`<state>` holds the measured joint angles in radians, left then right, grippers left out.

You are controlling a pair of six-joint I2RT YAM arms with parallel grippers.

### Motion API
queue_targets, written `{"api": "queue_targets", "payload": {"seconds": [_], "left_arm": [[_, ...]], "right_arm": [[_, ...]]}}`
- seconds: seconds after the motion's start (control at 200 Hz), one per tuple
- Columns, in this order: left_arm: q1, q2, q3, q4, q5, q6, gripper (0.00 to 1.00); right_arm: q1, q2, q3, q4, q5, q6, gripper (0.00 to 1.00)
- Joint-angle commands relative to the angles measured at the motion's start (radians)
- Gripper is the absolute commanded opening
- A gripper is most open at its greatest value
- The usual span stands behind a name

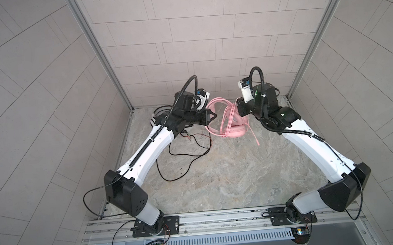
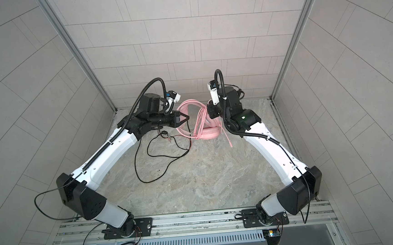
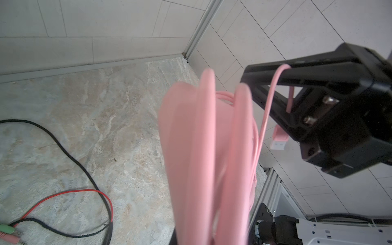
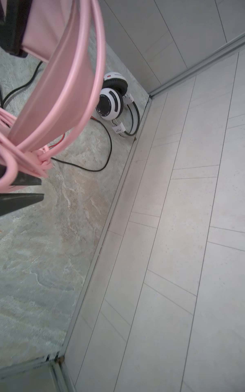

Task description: Wrap the headphones

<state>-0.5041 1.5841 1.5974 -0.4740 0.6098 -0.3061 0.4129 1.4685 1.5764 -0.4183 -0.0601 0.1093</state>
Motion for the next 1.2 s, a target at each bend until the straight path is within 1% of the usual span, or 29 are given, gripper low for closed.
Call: {"api": "queue_targets", "payload": {"seconds": [0.0, 0.11, 0.235, 0.315, 0.47, 0.555, 0.806, 0.911, 1.026, 1.101, 1.196], "left_arm": [[-0.01, -0.006, 0.032, -0.034, 0.14, 0.03, 0.0], [-0.01, -0.001, 0.046, -0.053, 0.175, 0.047, 0.0], [-0.01, 0.002, 0.049, -0.06, 0.206, 0.045, 0.0], [-0.01, 0.002, 0.041, -0.029, 0.229, 0.023, 0.0], [-0.01, 0.01, 0.038, 0.022, 0.271, -0.021, 0.0], [-0.01, 0.01, 0.038, 0.045, 0.296, -0.037, 0.0], [-0.008, 0.008, 0.042, 0.063, 0.344, -0.05, 0.0], [-0.001, 0.005, 0.034, 0.094, 0.35, -0.072, 0.0], [0.015, -0.011, 0.003, 0.191, 0.359, -0.135, 0.0], [0.021, -0.013, 0.001, 0.221, 0.363, -0.154, 0.0], [0.022, -0.016, -0.001, 0.257, 0.376, -0.181, 0.0]], "right_arm": [[-0.08, 0.05, 0.067, 0.061, -0.149, -0.009, 0.11], [-0.143, 0.093, 0.077, 0.036, -0.269, -0.003, 0.13], [-0.221, 0.122, 0.058, 0.057, -0.467, 0.041, 0.15], [-0.232, 0.132, 0.051, 0.055, -0.532, 0.039, 0.15], [-0.236, 0.138, 0.014, 0.062, -0.605, 0.028, 0.16], [-0.246, 0.154, 0.01, 0.056, -0.669, 0.033, 0.17], [-0.267, 0.211, 0.008, 0.021, -0.802, 0.032, 0.24], [-0.266, 0.216, -0.002, 0.0, -0.832, 0.018, 0.24], [-0.27, 0.209, -0.033, -0.002, -0.848, 0.013, 0.23], [-0.27, 0.202, -0.059, 0.003, -0.866, 0.01, 0.23], [-0.272, 0.199, -0.079, 0.006, -0.9, 0.013, 0.25]]}}
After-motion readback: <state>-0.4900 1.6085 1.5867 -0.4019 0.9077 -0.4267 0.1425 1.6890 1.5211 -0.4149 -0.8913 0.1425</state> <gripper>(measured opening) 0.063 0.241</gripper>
